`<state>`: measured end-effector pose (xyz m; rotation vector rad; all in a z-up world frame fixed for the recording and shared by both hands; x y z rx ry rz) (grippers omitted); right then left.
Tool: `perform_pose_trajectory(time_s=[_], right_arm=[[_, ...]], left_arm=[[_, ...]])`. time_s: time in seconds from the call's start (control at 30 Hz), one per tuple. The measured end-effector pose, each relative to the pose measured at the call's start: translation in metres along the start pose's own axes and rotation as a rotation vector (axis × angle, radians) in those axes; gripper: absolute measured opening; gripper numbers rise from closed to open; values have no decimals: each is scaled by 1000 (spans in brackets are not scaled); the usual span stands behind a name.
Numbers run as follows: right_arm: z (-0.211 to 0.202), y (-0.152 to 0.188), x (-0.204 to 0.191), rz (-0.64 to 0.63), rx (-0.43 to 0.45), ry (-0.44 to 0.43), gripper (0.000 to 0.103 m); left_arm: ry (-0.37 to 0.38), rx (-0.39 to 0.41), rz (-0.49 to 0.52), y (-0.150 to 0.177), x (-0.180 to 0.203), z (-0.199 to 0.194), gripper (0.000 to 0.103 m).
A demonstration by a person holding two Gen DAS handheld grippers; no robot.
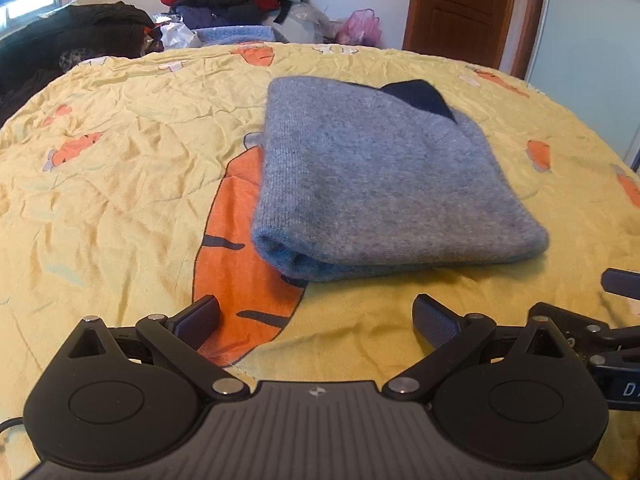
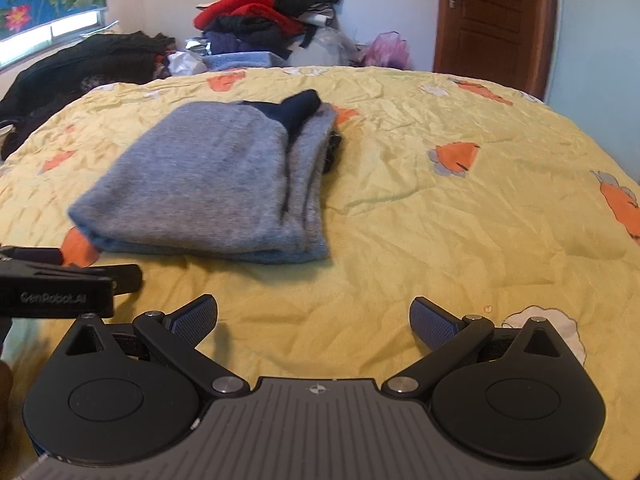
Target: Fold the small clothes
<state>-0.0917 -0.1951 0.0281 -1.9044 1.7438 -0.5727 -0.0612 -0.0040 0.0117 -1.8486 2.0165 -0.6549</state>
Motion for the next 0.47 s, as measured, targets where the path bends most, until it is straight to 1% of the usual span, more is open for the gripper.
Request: perform_pose_trajectory(time_s=[0.07,0.1,0.17,0.2,0.27,0.37,0.47], right_arm=[[-6,-5,-3,-18,11,-5,103],[-8,-9,-5,-27,15,-8,103],[-7,-16,-7,-35,5,-20,103],[-5,-19,-8,-34,-5,-26,103],[0,-23,-8,-31,-21,-44,102],[8,-26,-8,-18,-46,-63,103],[14,-31,-4,-3,-60,-84,103]], left_arm=[[15,4,-6,0,0,-7,103],[3,17,-9,0,0,-10,103],[-68,50,-16,0,0,-19,103],[-81,58,-10,-1,-2,-22,103],[-52,62,-8,-4,-6,-25,103],[-43,39,-22,-7,-16,-26,103],[-27,-6,-46,-15,-34,-21,103]])
Point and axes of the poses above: each gripper's, at about its wrist camera, not at the fingertips, and z roughly the way its jaws point, x to its right, y to its underside, the point moved 3 cm from there along z, roughly the way its jaws point, and after that the axes turned 11 degrees about -x, right-handed, at the moved point
